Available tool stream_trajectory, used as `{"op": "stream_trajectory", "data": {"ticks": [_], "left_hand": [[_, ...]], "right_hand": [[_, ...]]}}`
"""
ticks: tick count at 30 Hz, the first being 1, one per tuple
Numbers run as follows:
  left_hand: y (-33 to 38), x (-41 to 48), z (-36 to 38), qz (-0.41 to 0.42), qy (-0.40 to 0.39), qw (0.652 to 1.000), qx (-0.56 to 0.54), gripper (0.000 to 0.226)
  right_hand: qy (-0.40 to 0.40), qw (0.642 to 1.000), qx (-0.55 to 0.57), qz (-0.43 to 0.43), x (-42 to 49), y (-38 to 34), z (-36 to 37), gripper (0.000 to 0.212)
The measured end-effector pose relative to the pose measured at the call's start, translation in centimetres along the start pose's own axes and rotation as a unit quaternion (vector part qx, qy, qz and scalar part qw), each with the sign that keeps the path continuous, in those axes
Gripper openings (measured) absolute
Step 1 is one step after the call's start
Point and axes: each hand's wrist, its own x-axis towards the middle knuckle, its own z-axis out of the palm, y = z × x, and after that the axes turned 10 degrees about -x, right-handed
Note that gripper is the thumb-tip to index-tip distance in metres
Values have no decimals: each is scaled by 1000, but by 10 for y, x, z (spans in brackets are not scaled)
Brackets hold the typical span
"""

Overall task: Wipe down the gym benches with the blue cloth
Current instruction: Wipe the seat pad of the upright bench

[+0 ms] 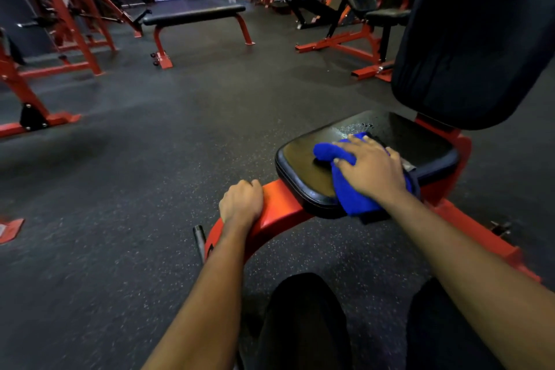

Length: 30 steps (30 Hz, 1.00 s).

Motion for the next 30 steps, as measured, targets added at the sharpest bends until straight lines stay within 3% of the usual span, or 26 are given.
{"op": "stream_trajectory", "data": {"ticks": [3, 7, 13, 17, 24, 30], "left_hand": [[2, 0, 0, -1, -1, 1000, 1, 48], [0, 3, 2, -5, 1, 1000, 6, 49], [1, 0, 0, -1, -1, 1000, 6, 49], [2, 1, 2, -2, 2, 1000, 5, 48], [1, 7, 4, -12, 3, 1000, 8, 49], [0, 10, 4, -15, 1, 1000, 9, 49]], "right_hand": [[-33, 997, -10, 68, 13, -7, -4, 49], [5, 999, -45, 14, -22, -20, 8, 52], [-84, 995, -28, 37, 23, -19, -3, 54], [-46, 997, -53, -22, -13, -18, 1, 60], [-142, 989, -47, -13, 65, -28, -1, 56], [-113, 987, -51, -103, 44, -14, 2, 52]]}}
